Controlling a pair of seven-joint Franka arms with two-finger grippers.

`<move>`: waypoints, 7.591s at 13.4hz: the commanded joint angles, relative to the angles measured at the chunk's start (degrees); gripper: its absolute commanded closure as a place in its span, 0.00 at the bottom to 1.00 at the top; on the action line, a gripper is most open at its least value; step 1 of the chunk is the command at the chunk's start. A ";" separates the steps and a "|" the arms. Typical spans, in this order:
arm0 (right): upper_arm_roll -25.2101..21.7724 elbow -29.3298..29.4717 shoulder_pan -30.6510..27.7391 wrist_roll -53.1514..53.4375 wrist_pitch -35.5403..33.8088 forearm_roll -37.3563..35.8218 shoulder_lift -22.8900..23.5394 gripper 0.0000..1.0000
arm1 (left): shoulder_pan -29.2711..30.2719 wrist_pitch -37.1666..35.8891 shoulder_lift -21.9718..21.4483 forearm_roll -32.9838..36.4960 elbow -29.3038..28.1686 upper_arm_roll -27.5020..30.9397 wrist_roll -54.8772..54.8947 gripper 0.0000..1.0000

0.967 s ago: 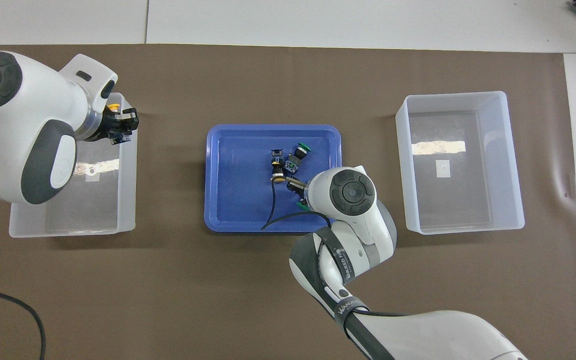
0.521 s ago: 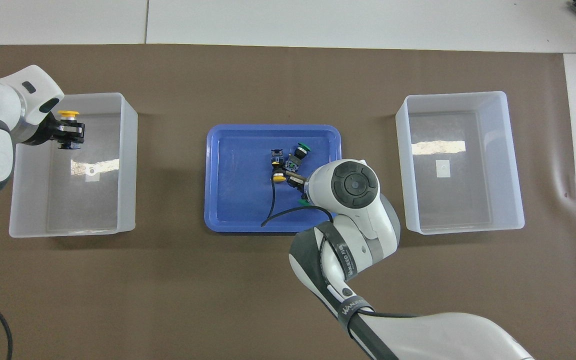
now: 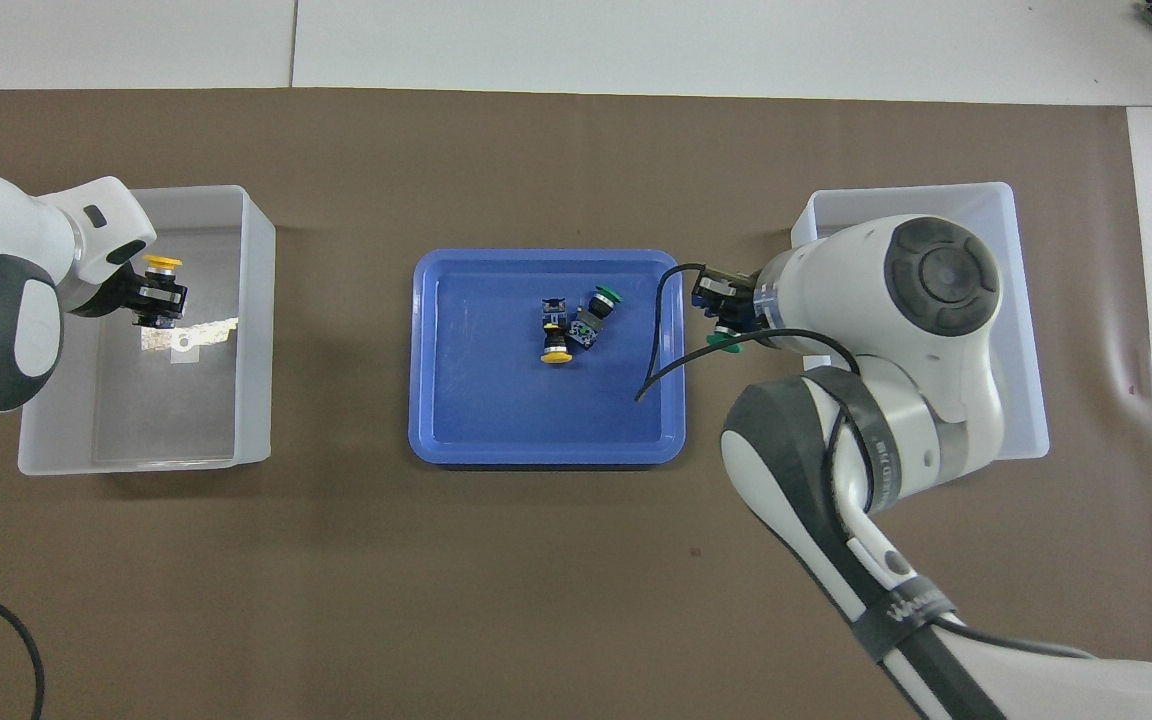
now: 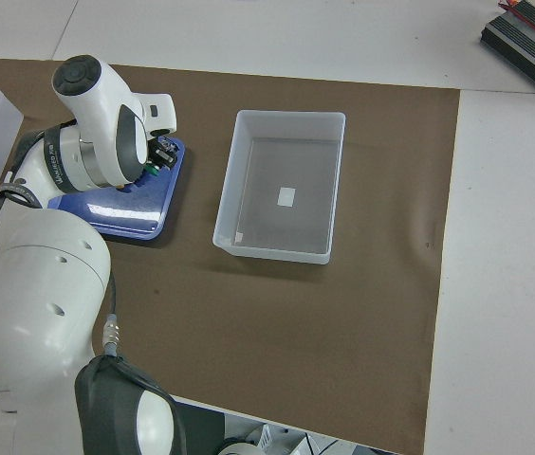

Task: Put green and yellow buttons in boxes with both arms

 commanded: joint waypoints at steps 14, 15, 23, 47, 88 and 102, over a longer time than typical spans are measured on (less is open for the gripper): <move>0.67 -4.79 -18.81 -38.77 9.82 -0.75 6.73 1.00 | 2.26 9.07 -0.29 -1.16 2.23 -0.20 0.38 0.00; 0.67 -5.31 -19.86 -40.87 10.87 -0.75 7.08 1.00 | 1.73 8.18 -1.88 -1.16 2.14 -0.46 -0.49 0.00; 0.76 -5.93 -20.31 -42.83 12.02 0.47 8.05 0.93 | -17.14 16.04 -4.79 -1.24 -4.33 -0.73 -16.75 0.00; 1.46 -0.39 -9.94 -27.62 -6.00 -0.75 -3.73 0.00 | -33.78 41.48 11.73 -1.16 -4.89 -0.55 -38.73 1.00; 5.42 9.28 -1.66 -2.19 0.54 -10.16 6.75 1.00 | 4.54 32.17 1.71 -5.81 -9.90 -0.20 -1.55 0.28; 5.60 -13.57 -22.16 -47.84 1.37 1.97 -3.11 1.00 | -1.88 -5.51 -20.34 -1.69 -7.10 -0.29 -3.13 0.00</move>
